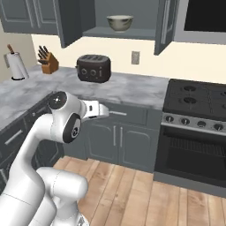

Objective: Pick up the bowls from the cabinet and place each bowl in front of a stool on the dining counter.

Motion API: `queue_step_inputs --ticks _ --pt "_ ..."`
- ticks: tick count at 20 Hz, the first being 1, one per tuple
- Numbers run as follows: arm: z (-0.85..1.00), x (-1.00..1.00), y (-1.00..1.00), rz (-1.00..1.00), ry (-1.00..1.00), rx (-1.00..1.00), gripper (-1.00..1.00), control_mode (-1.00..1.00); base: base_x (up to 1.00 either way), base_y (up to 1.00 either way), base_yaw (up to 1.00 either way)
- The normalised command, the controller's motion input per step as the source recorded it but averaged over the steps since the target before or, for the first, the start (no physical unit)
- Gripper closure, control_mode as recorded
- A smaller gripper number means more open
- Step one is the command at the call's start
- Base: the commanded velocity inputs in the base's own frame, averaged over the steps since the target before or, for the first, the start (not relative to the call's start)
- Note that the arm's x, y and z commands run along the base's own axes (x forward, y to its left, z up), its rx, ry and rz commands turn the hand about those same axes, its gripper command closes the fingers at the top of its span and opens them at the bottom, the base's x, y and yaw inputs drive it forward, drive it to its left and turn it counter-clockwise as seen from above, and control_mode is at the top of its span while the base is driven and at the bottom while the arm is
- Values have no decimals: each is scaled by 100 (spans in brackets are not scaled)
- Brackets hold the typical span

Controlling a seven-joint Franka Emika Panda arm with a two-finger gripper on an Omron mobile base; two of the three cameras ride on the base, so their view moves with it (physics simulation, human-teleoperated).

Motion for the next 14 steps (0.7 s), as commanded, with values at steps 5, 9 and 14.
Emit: queue_step_inputs --ticks 5,9,14 --pt "0 0 0 0 0 0 -100 100 100 23 0" --pt "0 0 0 0 0 0 -100 100 100 22 0" --pt "0 0 0 0 0 0 -100 100 100 23 0"
